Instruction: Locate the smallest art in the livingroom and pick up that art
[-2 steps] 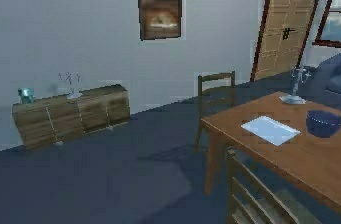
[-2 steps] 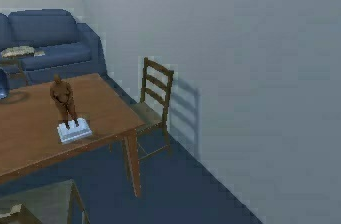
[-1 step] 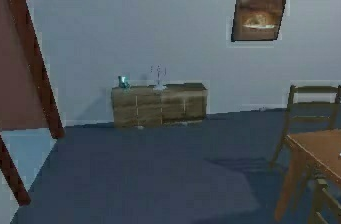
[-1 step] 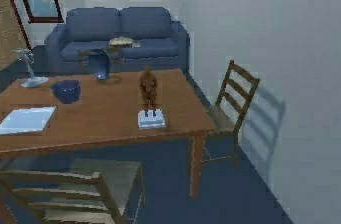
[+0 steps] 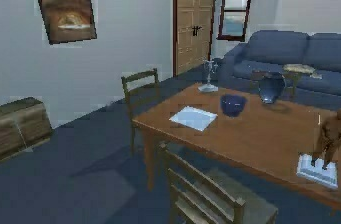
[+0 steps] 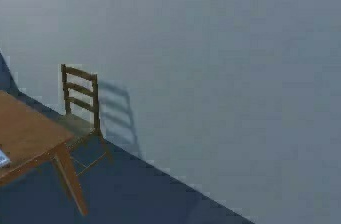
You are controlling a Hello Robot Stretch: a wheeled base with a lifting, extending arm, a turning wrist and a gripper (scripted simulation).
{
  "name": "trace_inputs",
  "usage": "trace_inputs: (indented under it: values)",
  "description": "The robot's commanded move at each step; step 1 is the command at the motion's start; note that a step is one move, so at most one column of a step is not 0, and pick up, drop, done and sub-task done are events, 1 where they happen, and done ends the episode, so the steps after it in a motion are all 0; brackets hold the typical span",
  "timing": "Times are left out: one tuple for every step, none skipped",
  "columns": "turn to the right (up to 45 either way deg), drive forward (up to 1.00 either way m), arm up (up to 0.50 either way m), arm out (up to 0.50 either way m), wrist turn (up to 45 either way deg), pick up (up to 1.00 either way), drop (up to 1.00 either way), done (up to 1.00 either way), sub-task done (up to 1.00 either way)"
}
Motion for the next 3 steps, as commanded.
trace_inputs:
  values:
    - [45.0,0.0,0.0,0.0,0.0,0.0,0.0,0.0,0.0]
    - [30.0,0.0,0.0,0.0,0.0,0.0,0.0,0.0,0.0]
    - [0.0,0.9,0.0,0.0,0.0,0.0,0.0,0.0,0.0]
